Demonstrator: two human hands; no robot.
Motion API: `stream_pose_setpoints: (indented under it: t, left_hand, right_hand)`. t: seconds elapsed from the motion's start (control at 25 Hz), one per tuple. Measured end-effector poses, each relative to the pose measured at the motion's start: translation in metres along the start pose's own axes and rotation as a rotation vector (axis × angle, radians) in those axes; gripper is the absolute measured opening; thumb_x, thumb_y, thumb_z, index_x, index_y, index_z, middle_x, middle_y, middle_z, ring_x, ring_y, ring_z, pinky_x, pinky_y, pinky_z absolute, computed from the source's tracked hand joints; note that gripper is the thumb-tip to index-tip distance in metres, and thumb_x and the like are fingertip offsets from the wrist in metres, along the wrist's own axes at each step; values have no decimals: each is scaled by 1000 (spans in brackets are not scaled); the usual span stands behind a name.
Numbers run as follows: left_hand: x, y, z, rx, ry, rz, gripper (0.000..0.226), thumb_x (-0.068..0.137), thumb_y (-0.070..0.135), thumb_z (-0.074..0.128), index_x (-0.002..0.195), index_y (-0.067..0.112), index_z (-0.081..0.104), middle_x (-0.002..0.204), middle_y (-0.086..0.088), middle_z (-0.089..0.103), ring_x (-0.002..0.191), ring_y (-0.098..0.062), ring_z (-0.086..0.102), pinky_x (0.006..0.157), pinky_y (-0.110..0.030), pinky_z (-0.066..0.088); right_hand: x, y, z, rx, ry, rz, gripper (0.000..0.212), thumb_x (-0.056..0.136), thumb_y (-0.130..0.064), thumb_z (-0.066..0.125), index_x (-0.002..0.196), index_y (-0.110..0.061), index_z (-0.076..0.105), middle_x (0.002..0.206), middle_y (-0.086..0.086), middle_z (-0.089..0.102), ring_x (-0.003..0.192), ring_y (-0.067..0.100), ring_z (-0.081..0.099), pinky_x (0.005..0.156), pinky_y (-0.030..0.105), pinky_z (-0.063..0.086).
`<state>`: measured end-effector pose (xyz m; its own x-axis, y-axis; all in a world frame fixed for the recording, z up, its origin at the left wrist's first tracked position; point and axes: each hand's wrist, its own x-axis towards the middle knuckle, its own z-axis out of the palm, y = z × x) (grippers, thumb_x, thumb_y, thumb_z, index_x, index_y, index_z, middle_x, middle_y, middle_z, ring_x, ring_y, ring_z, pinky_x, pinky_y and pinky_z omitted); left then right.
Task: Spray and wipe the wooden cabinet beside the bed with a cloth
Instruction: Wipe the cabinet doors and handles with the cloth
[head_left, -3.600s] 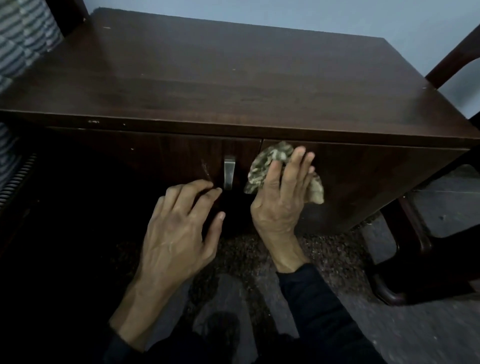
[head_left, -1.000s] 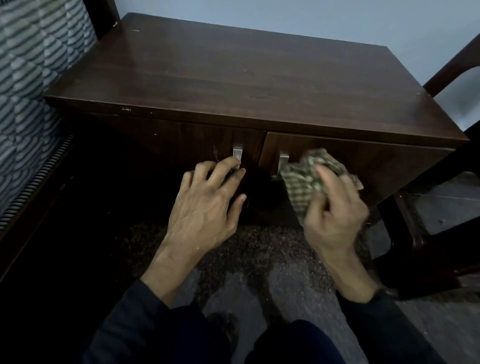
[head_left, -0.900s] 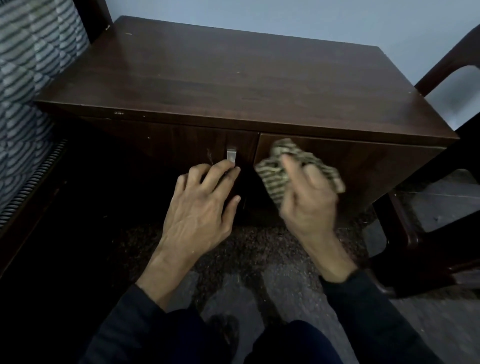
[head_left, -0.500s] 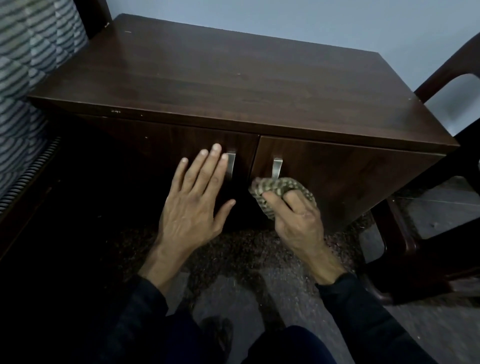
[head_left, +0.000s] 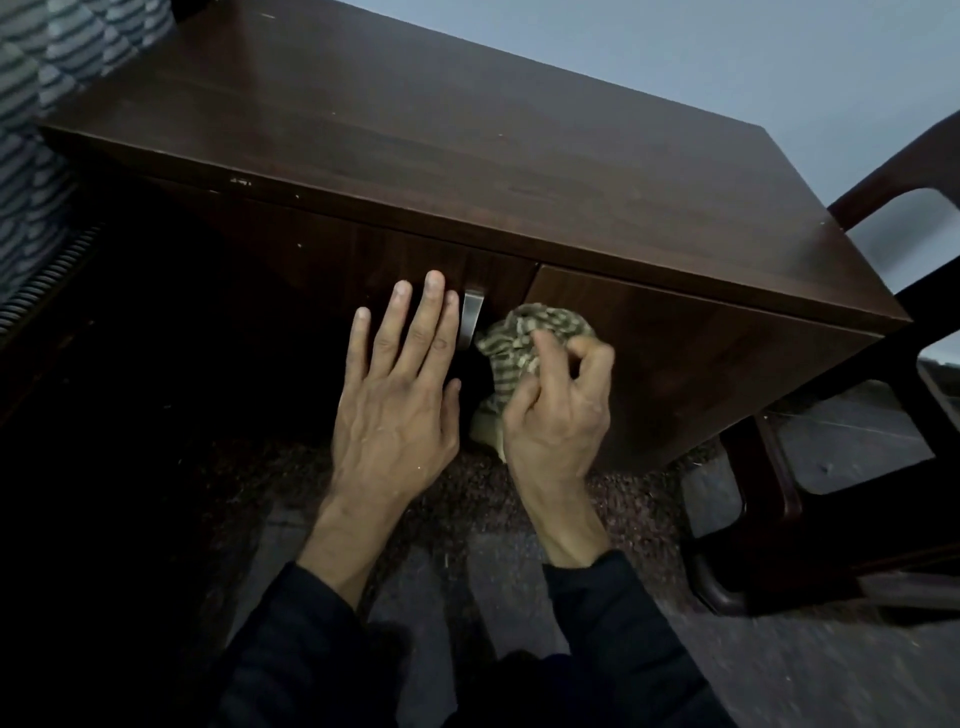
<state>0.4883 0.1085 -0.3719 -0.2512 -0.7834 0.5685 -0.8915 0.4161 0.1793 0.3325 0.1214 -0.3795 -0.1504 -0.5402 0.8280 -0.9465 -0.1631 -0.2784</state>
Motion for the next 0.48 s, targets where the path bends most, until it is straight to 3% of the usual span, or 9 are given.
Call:
stream_pose_setpoints:
  t: [0.08, 0.2, 0.28, 0.32, 0.4, 0.48]
  left_hand:
    - [0, -1, 0, 4, -9, 6, 77, 93, 22, 52, 160, 11, 14, 169, -4, 0, 156, -25, 0, 125, -51, 4]
    - [0, -2, -1, 1, -17, 13, 82, 91, 18, 59, 160, 12, 14, 169, -2, -3, 156, -25, -2, 125, -51, 3]
    - [0, -1, -1, 8, -8, 8, 84, 90, 18, 61, 159, 12, 14, 168, -1, -3, 156, -25, -3, 125, -51, 2]
    - [1, -1, -1, 11, -4, 9, 84, 90, 18, 61, 159, 12, 15, 168, -1, -3, 156, -25, -3, 125, -51, 1]
    - [2, -1, -1, 18, -8, 8, 84, 90, 19, 61, 160, 12, 15, 168, -2, -2, 156, -25, -3, 125, -51, 1]
    - [3, -1, -2, 20, -24, 12, 83, 90, 20, 60, 159, 11, 16, 169, -3, -1, 156, -25, -3, 125, -52, 1]
  right_hand:
    - [-8, 1, 10, -3, -12, 1, 35, 88, 6, 54, 117, -13, 56, 110, 9, 42, 96, 23, 53, 84, 17, 43]
    - [-46, 20, 6, -102, -212, 106, 36, 73, 17, 68, 101, -3, 56, 101, 22, 54, 81, 37, 63, 66, 38, 58]
    - [-59, 32, -6, -64, -321, 267, 34, 68, 23, 68, 96, 6, 61, 99, 29, 58, 80, 40, 63, 64, 47, 61]
    - [-53, 35, -9, 4, -281, 307, 34, 72, 23, 64, 101, 7, 62, 104, 29, 57, 89, 34, 63, 72, 46, 61]
    - [-25, 35, -8, 138, -47, 266, 43, 79, 17, 53, 119, 3, 59, 115, 25, 55, 111, 9, 57, 94, 24, 53]
    - [5, 32, -7, 207, 115, 182, 53, 81, 14, 46, 131, 2, 57, 120, 21, 55, 122, 0, 50, 103, 16, 44]
